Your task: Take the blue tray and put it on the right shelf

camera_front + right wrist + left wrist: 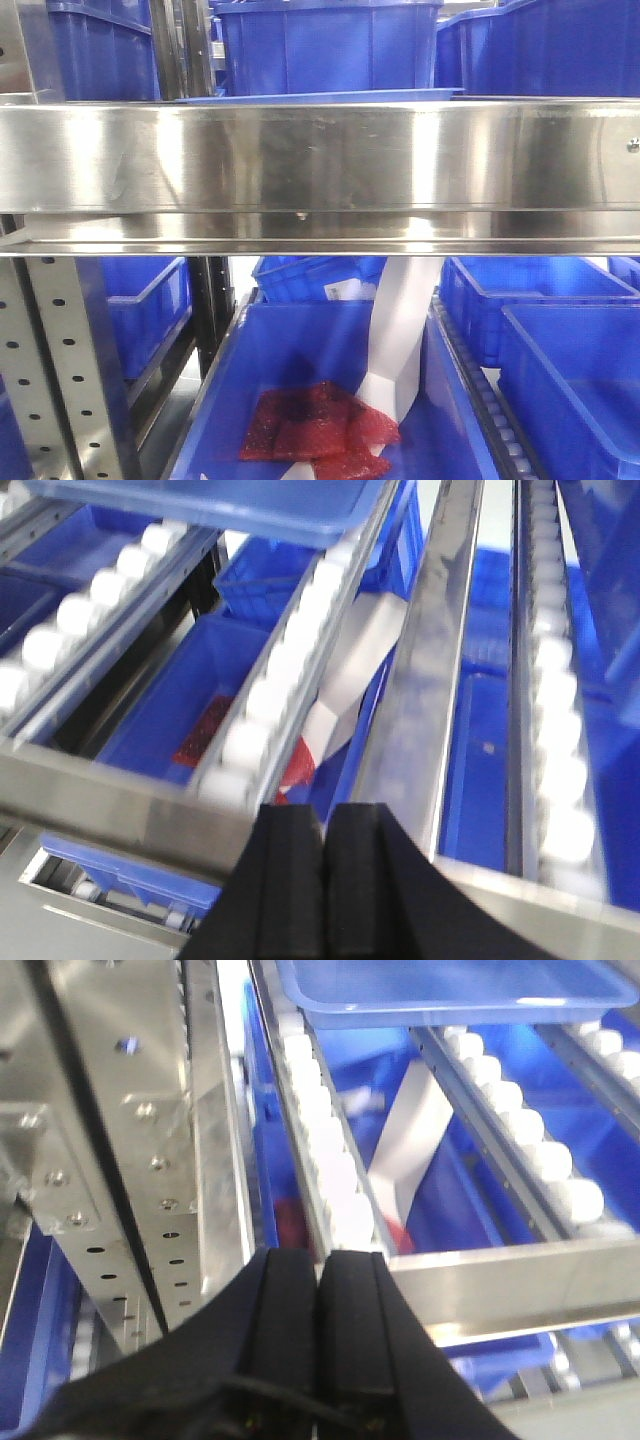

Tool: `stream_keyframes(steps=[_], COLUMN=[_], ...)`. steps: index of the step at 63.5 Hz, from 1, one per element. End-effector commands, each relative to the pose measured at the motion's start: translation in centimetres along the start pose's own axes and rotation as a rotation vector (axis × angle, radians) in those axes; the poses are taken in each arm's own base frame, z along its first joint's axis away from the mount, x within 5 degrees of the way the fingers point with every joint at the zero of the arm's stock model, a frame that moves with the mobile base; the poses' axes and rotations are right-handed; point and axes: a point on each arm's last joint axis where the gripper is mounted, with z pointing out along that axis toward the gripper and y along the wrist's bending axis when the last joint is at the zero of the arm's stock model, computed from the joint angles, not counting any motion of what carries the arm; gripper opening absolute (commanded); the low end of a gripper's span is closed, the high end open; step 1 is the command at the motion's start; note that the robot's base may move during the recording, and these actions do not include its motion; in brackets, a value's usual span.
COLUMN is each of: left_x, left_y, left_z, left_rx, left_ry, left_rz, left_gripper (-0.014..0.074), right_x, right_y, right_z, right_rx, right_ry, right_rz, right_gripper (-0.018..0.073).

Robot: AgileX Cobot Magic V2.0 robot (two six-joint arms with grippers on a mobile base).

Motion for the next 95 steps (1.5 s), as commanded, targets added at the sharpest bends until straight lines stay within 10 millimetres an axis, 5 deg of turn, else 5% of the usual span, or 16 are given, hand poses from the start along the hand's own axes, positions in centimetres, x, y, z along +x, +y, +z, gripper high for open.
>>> stream_keyframes(steps=[1, 17, 29, 71, 84, 95], left_x=[-0.3, 2.6, 2.6, 2.9, 7.1, 12.6], left_y=[0.0, 0.3, 0.3, 0.3, 1.8, 3.0], left_z=[-1.9, -4.8, -5.5, -5.9, -7.3, -6.3], left_rx=[0.022, 0.034, 0.038, 0.038, -0.102, -0.210], left_ry=[-0.213, -0.315, -0.345, -0.344, -0.431, -0.509], left_rz=[0.004, 0.005, 0.006, -0.004, -0.039, -0.087], left_gripper=[-0.0048, -0.0048, -0.0048, -0.0048, -0.0048, -0.0048], right_x=[0.8, 6.0, 6.0, 6.0, 6.0, 6.0], right_y=[-0.1, -0.5, -0.7, -0.6, -0.6, -0.6], right_z=[-1.7, -5.5, -7.6, -7.6, -7.6, -7.6], right_rx=[-0.022, -0.051, -0.059, -0.060, -0.060, -0.060], right_ry=[-0.189, -0.401, -0.515, -0.520, -0.520, -0.520], right_rz=[-0.033, -0.030, -0.026, -0.026, -0.026, -0.026], right_gripper=[0.0069, 0.0069, 0.0069, 0.0069, 0.0069, 0.0069])
